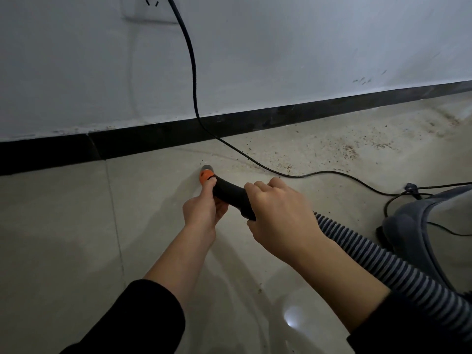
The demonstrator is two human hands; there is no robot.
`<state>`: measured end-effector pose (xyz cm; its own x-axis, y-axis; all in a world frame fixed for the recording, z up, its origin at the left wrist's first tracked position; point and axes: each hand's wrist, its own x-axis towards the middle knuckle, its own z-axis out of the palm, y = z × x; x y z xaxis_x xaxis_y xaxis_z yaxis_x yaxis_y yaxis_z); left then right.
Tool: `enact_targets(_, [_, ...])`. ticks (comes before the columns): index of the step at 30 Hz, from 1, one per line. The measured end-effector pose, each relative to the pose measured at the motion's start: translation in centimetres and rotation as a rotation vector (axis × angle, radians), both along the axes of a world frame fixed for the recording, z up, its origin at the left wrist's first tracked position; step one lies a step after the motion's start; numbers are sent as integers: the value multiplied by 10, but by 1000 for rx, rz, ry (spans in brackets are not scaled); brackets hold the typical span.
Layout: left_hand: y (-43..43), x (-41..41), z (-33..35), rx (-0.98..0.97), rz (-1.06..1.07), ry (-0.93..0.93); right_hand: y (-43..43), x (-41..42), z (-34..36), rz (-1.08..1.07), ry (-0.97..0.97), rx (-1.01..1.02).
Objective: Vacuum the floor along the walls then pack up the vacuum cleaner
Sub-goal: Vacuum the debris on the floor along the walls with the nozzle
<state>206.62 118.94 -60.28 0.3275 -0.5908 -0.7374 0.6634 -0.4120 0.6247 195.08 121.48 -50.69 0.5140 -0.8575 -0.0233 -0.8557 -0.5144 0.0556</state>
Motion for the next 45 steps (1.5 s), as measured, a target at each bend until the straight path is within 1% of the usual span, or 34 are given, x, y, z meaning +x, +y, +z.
enact_targets(4, [-2, 8, -1, -11, 6, -17, -2, 5, -3, 2, -12, -34])
enact_targets(13, [-11, 7, -1, -14, -28, -41, -10, 2, -7, 9, -41, -31])
enact_targets(26, [-24, -30, 0, -38, -109, 27, -12, -28, 0, -73, 2, -27])
enact_targets(37, [-32, -50, 2, -49, -183, 88, -14, -37, 5, -145, 66, -33])
enact_targets(45, [-37, -42, 0, -38, -153, 48, -20, -30, 4, -134, 45, -48])
